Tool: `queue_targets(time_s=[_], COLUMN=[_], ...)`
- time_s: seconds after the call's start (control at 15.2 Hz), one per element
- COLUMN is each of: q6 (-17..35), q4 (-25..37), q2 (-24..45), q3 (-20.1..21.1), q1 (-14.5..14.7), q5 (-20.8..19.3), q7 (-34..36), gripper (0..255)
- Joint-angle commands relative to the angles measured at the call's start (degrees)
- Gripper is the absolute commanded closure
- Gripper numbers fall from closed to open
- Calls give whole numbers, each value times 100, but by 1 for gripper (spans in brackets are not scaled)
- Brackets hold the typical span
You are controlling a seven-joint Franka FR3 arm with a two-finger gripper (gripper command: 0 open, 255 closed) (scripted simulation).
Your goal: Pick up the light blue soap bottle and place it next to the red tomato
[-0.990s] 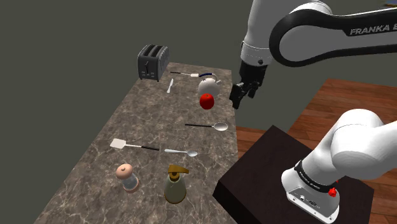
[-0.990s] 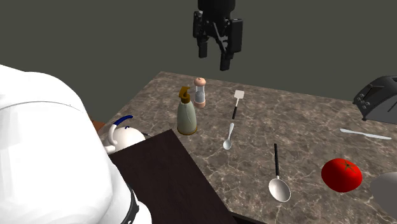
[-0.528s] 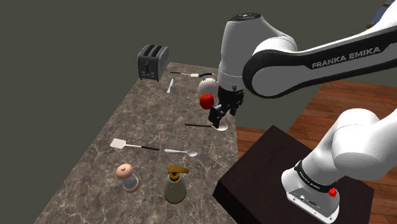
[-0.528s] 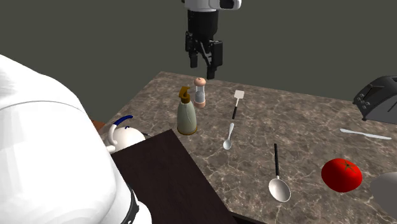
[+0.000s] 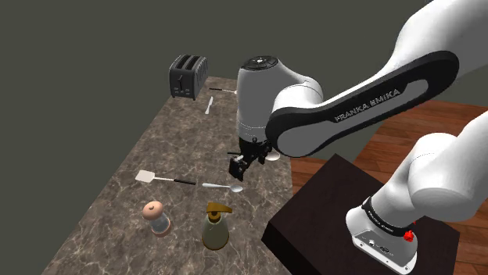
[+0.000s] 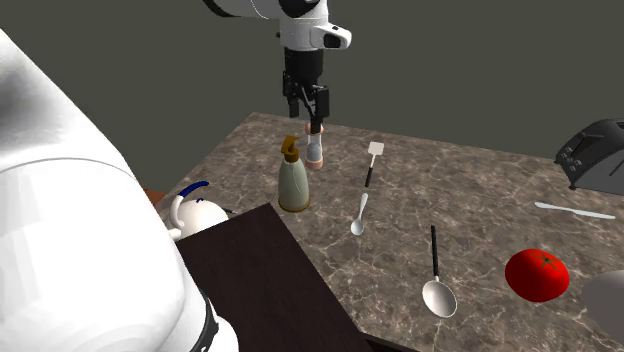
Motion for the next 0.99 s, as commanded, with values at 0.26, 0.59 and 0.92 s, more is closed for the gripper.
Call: queue_targets(time_s=[0.26,0.59,0.92], q6=[622,882,1109], q4=[679,1437,1733], q2=[1436,2631,3222], q3=[328,239,59], q1=[131,546,817], q5=[-803,-1612,-1986], q7=[1006,1841,2174], gripper=[0,0,0])
